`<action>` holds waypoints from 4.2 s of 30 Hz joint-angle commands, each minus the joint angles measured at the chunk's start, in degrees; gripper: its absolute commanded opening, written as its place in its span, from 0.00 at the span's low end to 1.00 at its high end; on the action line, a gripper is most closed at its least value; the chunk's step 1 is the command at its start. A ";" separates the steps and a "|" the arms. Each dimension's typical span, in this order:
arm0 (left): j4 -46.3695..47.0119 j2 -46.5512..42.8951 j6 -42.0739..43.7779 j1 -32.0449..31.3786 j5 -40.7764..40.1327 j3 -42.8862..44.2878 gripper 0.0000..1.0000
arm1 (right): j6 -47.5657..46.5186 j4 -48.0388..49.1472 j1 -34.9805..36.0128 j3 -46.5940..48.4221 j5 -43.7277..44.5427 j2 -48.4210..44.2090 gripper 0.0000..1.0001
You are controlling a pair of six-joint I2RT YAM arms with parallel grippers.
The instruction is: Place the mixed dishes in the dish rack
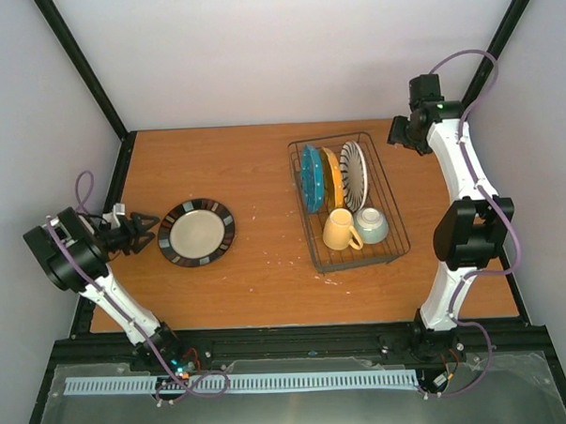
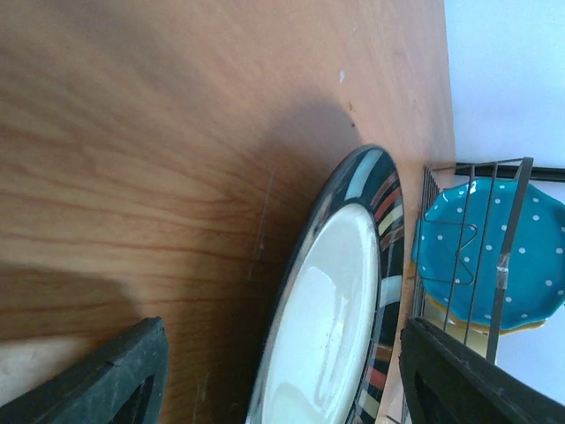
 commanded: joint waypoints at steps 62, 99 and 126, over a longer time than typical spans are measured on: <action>31.88 -16.73 -30.96 -32.13 13.96 19.02 0.01 | 3.78 30.14 14.08 -11.06 -74.60 2.88 0.72; 9.56 -7.71 -20.57 -41.55 1.50 37.15 1.00 | 17.19 42.55 19.50 4.62 -65.72 8.27 0.03; 6.20 -11.85 -10.41 -41.55 -42.24 42.10 1.00 | -6.64 15.85 8.35 -11.47 12.20 -20.33 0.03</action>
